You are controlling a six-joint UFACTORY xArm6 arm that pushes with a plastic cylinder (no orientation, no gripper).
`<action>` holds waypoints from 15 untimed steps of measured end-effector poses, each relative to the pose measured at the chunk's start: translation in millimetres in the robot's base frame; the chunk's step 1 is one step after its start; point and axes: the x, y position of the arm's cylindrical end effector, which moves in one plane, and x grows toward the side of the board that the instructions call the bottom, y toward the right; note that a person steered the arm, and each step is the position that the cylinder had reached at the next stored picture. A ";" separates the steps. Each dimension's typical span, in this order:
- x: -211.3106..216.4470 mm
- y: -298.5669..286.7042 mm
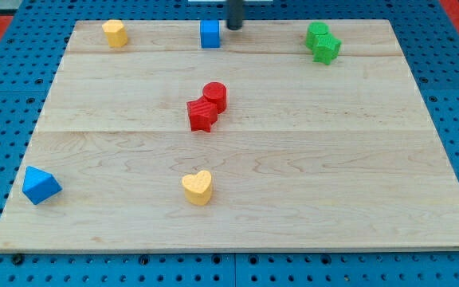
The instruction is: Push the blue cube towards the blue triangle
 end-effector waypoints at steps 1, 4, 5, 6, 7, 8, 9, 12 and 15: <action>37.1 -88.9; 69.7 -101.3; 89.9 -153.3; 86.7 -151.0; 72.1 -128.6; 117.3 -174.1; 135.4 -212.3; 130.1 -214.6; 140.2 -171.6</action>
